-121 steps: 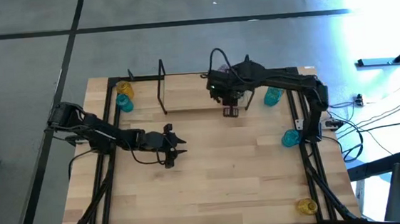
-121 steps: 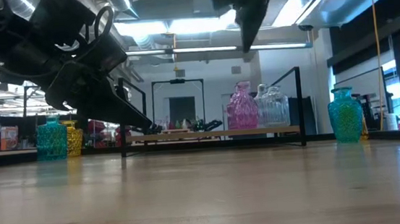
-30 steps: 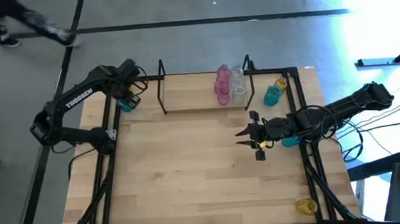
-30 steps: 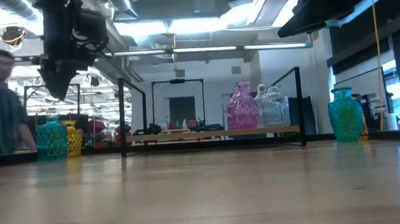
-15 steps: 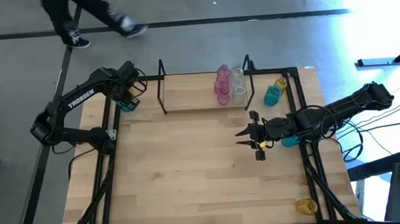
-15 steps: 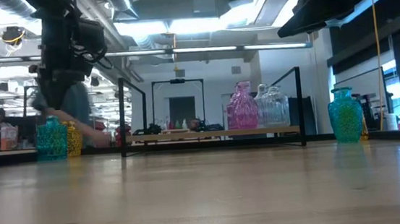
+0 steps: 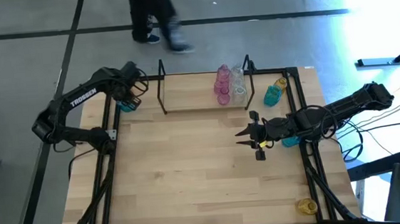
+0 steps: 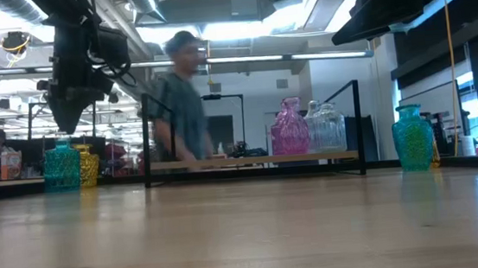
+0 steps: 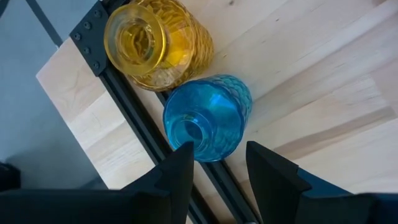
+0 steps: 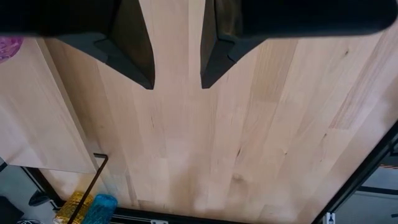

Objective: Sort vases onto shelf
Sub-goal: Put the top left blue vase on the shelf

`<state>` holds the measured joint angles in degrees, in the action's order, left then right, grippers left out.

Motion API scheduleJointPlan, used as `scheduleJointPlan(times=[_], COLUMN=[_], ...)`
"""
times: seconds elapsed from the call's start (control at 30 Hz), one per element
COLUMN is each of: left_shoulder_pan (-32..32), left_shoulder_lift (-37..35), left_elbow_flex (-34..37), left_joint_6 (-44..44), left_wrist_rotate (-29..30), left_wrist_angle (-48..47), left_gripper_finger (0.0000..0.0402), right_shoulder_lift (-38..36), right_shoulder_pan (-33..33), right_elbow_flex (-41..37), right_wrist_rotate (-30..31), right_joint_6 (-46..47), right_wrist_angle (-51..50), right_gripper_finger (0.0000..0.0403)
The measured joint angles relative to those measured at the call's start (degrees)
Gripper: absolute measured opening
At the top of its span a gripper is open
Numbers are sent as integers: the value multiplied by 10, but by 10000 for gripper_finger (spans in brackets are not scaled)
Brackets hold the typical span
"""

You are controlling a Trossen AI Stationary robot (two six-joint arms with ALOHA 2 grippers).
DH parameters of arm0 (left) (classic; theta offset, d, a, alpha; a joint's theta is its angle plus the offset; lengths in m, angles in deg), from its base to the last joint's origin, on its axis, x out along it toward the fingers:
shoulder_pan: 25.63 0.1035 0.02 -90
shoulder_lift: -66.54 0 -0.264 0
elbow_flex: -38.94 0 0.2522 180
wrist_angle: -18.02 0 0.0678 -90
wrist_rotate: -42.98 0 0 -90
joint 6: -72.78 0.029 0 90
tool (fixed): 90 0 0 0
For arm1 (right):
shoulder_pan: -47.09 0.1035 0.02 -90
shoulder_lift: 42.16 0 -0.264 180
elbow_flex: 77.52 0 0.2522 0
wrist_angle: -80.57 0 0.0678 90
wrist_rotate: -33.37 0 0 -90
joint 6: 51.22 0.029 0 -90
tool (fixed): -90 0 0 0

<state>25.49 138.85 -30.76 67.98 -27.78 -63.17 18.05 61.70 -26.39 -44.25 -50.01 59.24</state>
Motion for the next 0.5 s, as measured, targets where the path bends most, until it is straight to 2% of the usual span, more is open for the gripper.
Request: scheduleJointPlan(times=[0.5], left_shoulder_pan=[-5], left_shoulder_lift=[6], left_elbow_flex=[18], left_joint_6=[-10], left_wrist_rotate=[23], left_wrist_angle=[17], left_gripper_finger=[140], right_shoulder_lift=[0], right_shoulder_pan=[0], right_elbow_flex=[0], right_wrist_rotate=[0], right_joint_6=[0], right_wrist_angle=[0], right_gripper_finger=[115])
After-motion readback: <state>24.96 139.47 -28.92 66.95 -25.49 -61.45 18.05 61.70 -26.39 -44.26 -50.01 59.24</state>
